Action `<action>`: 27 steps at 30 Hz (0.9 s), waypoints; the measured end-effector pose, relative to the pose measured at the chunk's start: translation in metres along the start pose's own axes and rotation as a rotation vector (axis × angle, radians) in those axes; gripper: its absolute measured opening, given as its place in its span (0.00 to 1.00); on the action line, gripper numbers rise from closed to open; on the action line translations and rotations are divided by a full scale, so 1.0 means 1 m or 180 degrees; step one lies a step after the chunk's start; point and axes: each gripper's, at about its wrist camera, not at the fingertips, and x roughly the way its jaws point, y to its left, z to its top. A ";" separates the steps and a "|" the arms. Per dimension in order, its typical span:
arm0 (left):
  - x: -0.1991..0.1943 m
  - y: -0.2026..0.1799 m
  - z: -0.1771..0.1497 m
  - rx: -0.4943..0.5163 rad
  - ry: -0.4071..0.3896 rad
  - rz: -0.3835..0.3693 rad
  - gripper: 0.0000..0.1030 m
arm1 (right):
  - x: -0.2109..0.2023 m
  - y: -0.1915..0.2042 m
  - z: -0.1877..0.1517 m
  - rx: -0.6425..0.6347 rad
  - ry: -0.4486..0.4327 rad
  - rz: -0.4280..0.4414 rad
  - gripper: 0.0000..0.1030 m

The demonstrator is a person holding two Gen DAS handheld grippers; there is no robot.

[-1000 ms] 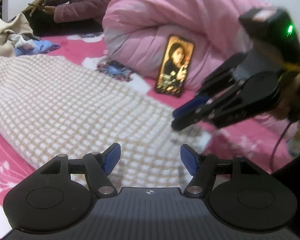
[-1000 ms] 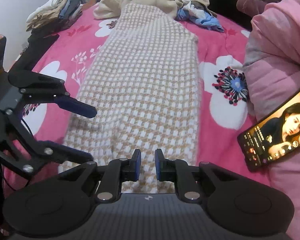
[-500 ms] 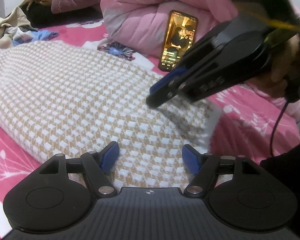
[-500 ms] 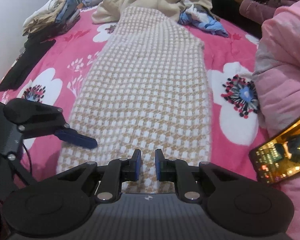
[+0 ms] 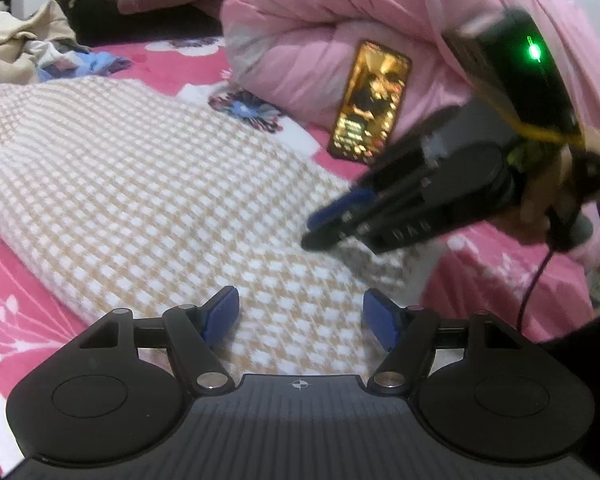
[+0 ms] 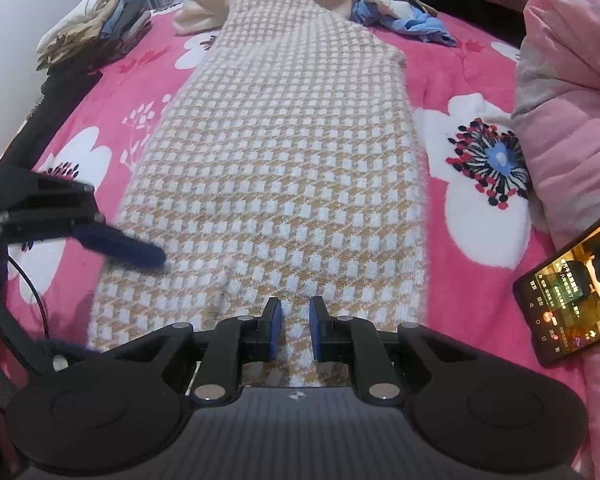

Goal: Fold clothes

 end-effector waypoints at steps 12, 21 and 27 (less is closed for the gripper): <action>0.007 0.061 0.019 -0.0202 -0.0089 0.0510 0.67 | 0.000 0.002 0.000 -0.0051 -0.0002 -0.0020 0.14; 0.014 0.059 0.016 -0.0200 -0.0065 0.0529 0.69 | -0.018 0.015 0.048 -0.0253 -0.0335 -0.0058 0.15; 0.012 0.062 0.015 -0.0314 -0.0095 0.0474 0.69 | 0.022 0.011 0.044 -0.0189 -0.0292 -0.0012 0.16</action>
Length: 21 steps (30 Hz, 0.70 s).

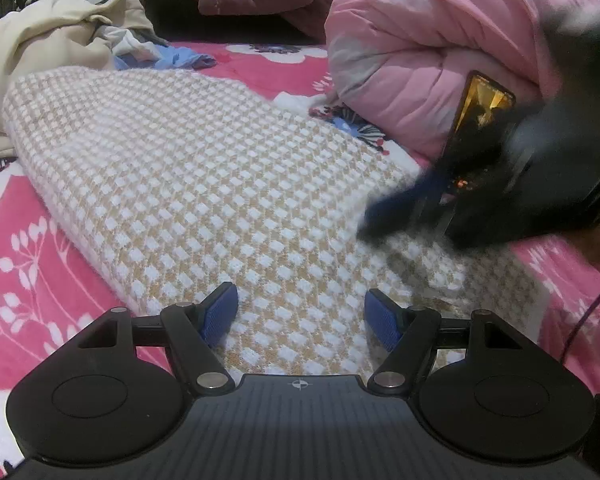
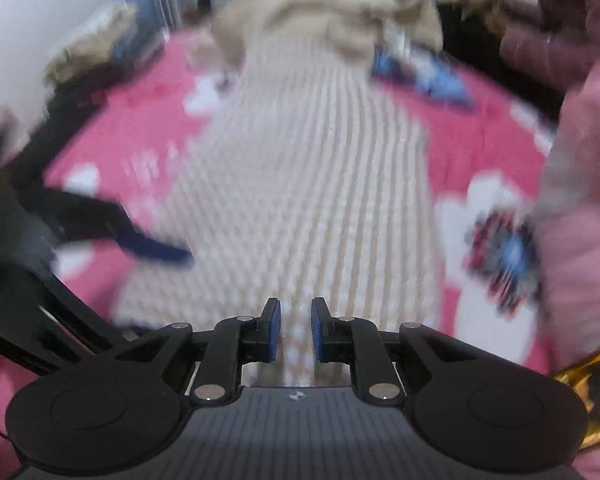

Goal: Fold clothes

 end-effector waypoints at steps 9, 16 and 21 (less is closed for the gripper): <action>-0.015 0.019 0.026 -0.0063 -0.0313 0.0127 0.67 | 0.015 -0.006 -0.012 0.0086 0.0125 0.0051 0.16; 0.008 0.030 0.016 -0.0176 -0.0142 0.0142 0.67 | -0.018 -0.010 0.045 0.0050 -0.0270 0.0096 0.17; 0.006 0.031 0.015 -0.0246 -0.0148 0.0104 0.68 | 0.008 -0.024 0.077 -0.0044 -0.0513 0.0013 0.17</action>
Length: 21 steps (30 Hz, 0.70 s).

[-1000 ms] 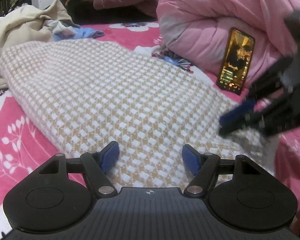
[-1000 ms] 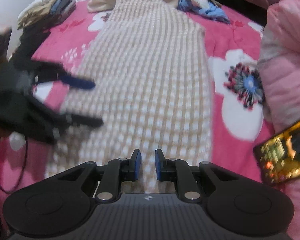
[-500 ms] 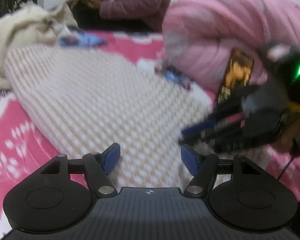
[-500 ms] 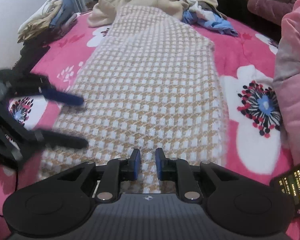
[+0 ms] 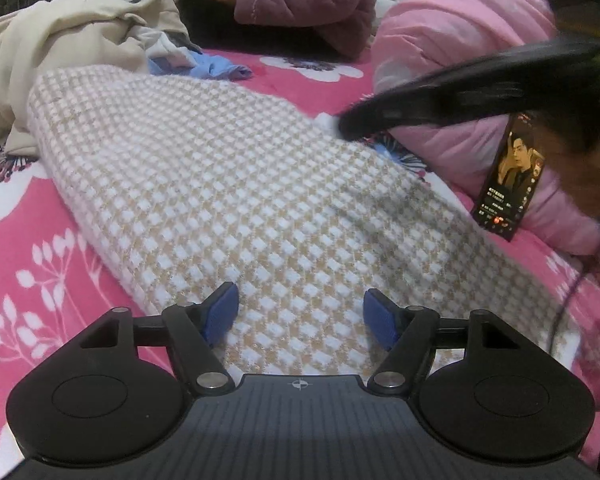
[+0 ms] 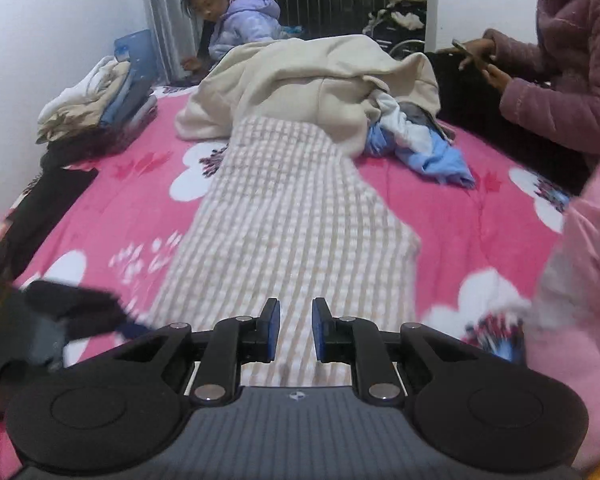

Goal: Fold clothes

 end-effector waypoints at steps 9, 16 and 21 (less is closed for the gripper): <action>-0.008 0.006 0.003 0.0088 -0.0063 -0.0073 0.66 | 0.044 -0.017 0.006 0.0158 0.0200 0.0065 0.17; -0.020 0.055 0.040 -0.0048 -0.0596 0.0208 0.68 | 0.066 -0.024 0.060 -0.0033 -0.0060 -0.0104 0.17; 0.022 0.103 0.044 -0.0303 -0.0415 0.0402 0.67 | 0.129 -0.039 0.056 -0.0080 0.0208 -0.0217 0.17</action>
